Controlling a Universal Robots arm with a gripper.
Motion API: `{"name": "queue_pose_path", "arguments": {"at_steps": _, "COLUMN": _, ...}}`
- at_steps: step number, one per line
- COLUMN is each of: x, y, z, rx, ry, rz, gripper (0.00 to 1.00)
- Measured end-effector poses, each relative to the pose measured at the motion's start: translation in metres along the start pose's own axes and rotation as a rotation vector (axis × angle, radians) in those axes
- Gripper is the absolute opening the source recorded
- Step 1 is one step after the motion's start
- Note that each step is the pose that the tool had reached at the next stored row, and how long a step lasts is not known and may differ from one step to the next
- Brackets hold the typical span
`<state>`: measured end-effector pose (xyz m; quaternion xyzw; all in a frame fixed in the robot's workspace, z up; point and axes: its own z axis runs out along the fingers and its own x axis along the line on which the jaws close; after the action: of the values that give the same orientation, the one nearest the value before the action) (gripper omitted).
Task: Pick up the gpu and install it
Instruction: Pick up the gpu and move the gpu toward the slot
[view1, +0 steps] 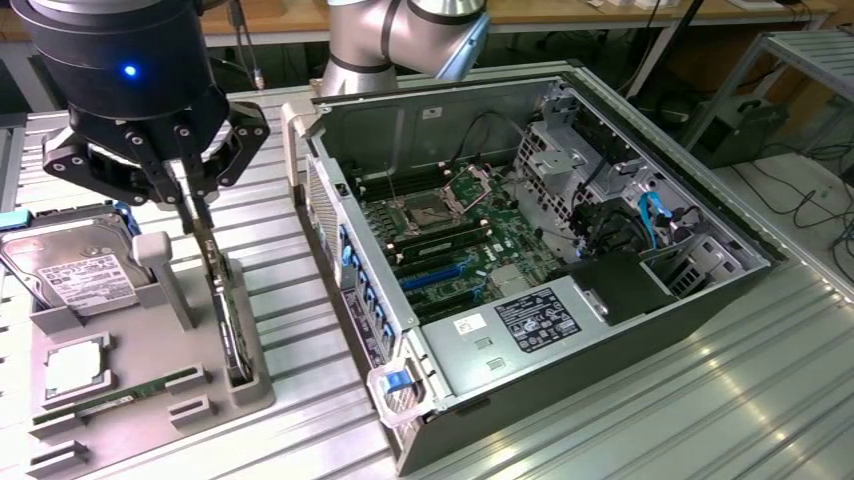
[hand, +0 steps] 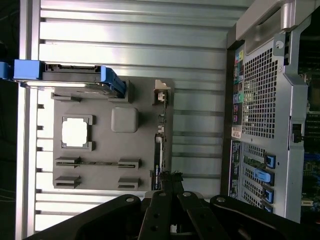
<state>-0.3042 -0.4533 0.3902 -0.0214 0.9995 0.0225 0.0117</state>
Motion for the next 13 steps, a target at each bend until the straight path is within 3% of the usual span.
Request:
{"name": "queue_pose_path", "arguments": {"at_steps": 3, "x": 0.0, "y": 0.0, "z": 0.0, "rx": 0.0, "ry": 0.0, "rz": 0.0, "gripper": 0.24}}
{"name": "queue_pose_path", "arguments": {"at_steps": 10, "x": 0.0, "y": 0.0017, "z": 0.0025, "rx": 0.0003, "ry": -0.0001, "rz": 0.003, "gripper": 0.6}}
{"name": "queue_pose_path", "arguments": {"at_steps": 13, "x": 0.0, "y": 0.0027, "z": 0.0106, "rx": -0.0002, "ry": -0.0004, "rz": 0.01, "gripper": 0.6}}
